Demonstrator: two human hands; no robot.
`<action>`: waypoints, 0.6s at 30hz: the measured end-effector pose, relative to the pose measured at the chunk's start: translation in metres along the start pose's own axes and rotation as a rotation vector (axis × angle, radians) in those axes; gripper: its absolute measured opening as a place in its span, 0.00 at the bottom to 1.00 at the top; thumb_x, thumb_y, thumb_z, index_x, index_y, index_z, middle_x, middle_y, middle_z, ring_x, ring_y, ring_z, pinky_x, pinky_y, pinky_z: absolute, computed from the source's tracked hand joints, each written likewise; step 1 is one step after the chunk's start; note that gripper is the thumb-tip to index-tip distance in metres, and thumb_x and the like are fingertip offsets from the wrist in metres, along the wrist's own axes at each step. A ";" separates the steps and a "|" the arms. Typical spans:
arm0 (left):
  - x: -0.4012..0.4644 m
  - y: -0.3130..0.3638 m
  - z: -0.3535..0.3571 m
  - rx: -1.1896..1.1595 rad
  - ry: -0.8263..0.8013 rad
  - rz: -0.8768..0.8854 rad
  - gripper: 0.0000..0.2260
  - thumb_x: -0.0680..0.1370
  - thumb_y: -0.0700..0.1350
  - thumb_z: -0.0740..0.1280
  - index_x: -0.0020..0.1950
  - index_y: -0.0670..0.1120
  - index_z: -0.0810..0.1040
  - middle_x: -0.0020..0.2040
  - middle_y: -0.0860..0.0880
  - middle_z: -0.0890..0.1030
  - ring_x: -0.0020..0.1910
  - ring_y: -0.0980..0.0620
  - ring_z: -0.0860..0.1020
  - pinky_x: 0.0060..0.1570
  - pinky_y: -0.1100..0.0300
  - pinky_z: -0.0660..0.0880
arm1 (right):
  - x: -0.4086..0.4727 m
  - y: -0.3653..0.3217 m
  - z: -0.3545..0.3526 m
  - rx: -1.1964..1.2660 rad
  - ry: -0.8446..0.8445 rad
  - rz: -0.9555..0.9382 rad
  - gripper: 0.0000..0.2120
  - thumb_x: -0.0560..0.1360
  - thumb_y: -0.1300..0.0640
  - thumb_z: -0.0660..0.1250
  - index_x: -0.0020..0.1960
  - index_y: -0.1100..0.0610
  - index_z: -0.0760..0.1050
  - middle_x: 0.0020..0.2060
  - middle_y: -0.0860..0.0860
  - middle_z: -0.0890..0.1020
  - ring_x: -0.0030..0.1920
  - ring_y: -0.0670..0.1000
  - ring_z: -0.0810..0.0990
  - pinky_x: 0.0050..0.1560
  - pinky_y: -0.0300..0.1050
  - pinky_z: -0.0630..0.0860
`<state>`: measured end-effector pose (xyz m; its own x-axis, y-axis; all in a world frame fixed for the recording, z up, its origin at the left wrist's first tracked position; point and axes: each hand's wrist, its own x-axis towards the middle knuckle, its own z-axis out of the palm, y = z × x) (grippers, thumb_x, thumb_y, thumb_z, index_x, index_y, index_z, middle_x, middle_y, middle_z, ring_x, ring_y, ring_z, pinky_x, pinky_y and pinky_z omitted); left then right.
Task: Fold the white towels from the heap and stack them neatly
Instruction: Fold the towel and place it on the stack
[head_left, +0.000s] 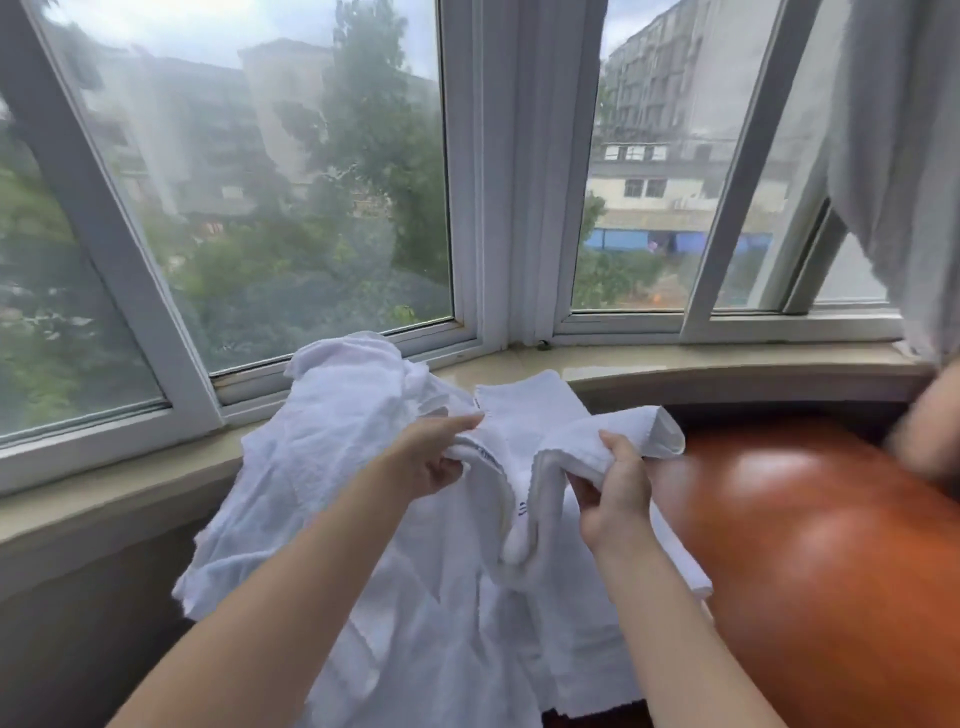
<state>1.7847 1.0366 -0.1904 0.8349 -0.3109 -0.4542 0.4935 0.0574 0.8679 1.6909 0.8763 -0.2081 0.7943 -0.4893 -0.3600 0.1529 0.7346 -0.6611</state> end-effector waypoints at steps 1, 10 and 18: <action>0.001 0.003 -0.006 0.039 -0.058 -0.036 0.13 0.77 0.41 0.69 0.40 0.49 0.66 0.41 0.38 0.75 0.14 0.57 0.64 0.15 0.71 0.56 | -0.007 0.004 0.000 0.018 0.039 -0.043 0.09 0.74 0.59 0.65 0.54 0.60 0.77 0.44 0.55 0.81 0.42 0.53 0.82 0.37 0.41 0.79; 0.007 0.024 -0.020 0.138 -0.229 -0.130 0.09 0.73 0.32 0.63 0.35 0.42 0.70 0.25 0.47 0.70 0.27 0.52 0.70 0.30 0.63 0.71 | -0.061 0.034 -0.003 0.045 0.252 -0.243 0.10 0.74 0.58 0.64 0.52 0.60 0.79 0.41 0.54 0.84 0.38 0.49 0.84 0.34 0.39 0.79; 0.079 0.113 0.016 0.161 -0.293 0.097 0.20 0.76 0.34 0.60 0.68 0.44 0.73 0.49 0.45 0.75 0.42 0.50 0.74 0.40 0.59 0.70 | -0.019 0.005 0.014 0.065 0.179 -0.433 0.09 0.72 0.62 0.62 0.37 0.52 0.66 0.29 0.44 0.71 0.31 0.44 0.72 0.33 0.40 0.68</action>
<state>1.9026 1.0032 -0.1253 0.7593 -0.5716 -0.3110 0.3508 -0.0430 0.9355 1.6844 0.8961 -0.1958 0.5363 -0.8262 -0.1724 0.4887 0.4705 -0.7347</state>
